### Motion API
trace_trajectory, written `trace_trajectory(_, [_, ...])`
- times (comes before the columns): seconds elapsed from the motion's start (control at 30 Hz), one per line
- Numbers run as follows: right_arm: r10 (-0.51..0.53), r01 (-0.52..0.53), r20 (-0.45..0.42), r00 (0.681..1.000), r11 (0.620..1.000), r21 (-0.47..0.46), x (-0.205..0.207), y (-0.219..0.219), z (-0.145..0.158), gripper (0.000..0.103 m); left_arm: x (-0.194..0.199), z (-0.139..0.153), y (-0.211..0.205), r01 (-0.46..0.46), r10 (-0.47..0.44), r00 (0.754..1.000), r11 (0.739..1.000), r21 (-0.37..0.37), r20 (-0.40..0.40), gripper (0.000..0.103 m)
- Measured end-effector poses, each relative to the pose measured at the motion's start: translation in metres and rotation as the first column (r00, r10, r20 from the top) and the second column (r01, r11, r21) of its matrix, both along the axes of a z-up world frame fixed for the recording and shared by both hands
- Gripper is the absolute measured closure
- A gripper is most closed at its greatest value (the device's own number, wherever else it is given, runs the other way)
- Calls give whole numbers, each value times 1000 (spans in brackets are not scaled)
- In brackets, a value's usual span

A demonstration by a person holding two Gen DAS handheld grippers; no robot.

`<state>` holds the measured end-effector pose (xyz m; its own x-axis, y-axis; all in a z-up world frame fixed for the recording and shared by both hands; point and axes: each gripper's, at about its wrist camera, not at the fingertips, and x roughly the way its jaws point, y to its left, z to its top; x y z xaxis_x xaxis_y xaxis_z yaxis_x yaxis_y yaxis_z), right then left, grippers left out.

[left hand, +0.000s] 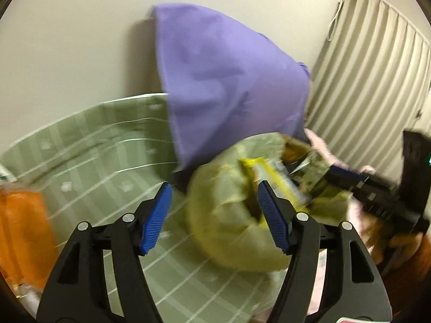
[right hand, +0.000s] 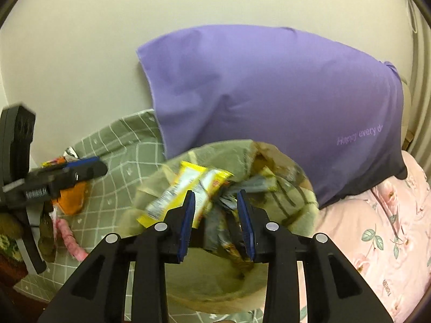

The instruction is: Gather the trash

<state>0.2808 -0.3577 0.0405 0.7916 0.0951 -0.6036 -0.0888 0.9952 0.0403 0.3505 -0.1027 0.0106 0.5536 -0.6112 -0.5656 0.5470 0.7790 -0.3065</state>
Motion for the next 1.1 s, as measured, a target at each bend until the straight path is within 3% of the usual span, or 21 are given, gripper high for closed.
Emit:
trace_trajectory(0.17, [50,-51,39,998,999,10,0,32,6,72,-16,-9,50,-107,107,994,994,38,1,40])
trace_trajectory(0.33, [120,-121,42,992,992,29,7,72,3,72,-27,-19,116,-268,268,963,963,21,-12,40])
trace_trajectory(0.43, [155,-157,49,987,987,39,10,95,0,71,-32,-29,157,-373,373,927,928,6,-30,40])
trace_trajectory(0.5, [180,-183,59,982,981,57,11,110,-2,60,-35,-35,182,-423,423,905,906,-1,-38,40])
trace_trajectory(0.67, [250,-252,36,968,963,93,18,141,-11,59,-43,-47,234,-512,511,859,859,-9,-34,40])
trace_trajectory(0.77, [287,-287,14,958,953,97,21,156,-19,55,-45,-52,268,-578,576,816,815,-41,-42,40])
trace_trajectory(0.97, [363,-359,-33,931,930,85,28,186,-33,54,-21,-67,321,-671,665,739,741,-34,-108,40])
trace_trajectory(1.1, [390,-385,-65,918,920,75,32,201,-42,54,4,-87,342,-725,706,681,688,-40,-195,40])
